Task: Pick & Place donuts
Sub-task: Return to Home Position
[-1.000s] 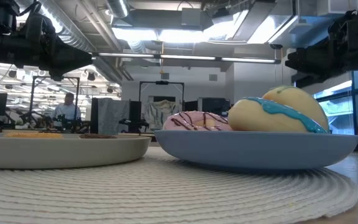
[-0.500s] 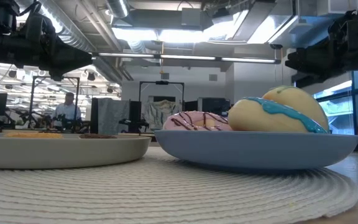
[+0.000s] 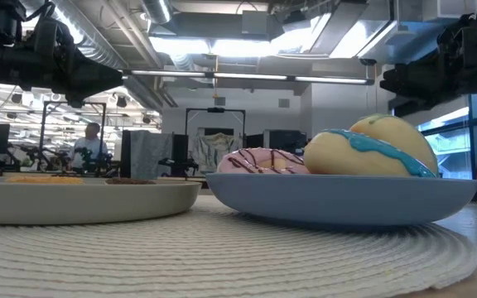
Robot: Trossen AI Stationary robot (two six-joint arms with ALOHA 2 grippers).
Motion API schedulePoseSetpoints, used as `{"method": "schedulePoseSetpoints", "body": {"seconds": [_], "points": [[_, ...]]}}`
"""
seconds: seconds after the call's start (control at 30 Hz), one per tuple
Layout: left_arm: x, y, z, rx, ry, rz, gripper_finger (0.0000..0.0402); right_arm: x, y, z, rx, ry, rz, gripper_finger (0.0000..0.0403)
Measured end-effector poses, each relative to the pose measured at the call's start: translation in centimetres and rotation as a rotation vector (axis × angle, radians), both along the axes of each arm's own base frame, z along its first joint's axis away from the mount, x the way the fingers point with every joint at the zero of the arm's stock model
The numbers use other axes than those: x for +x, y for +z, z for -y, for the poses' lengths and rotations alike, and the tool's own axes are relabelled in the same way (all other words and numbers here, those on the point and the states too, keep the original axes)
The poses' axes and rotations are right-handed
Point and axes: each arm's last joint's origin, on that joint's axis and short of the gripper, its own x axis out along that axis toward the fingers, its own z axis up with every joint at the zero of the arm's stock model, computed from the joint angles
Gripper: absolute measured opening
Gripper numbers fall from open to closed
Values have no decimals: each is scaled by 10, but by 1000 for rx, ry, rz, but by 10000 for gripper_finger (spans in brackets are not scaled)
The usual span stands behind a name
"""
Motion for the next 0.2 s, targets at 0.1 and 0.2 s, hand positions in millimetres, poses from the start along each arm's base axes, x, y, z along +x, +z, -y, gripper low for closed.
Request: {"method": "schedulePoseSetpoints", "body": {"seconds": [0.1, 0.2], "points": [[0, 0, 0, 0, 0, 0, 103, 0, 0, 0, 0, 0, 0, 165], [0, 0, 0, 0, 0, 0, 104, 0, 0, 0, 0, 0, 0, 165]]}}
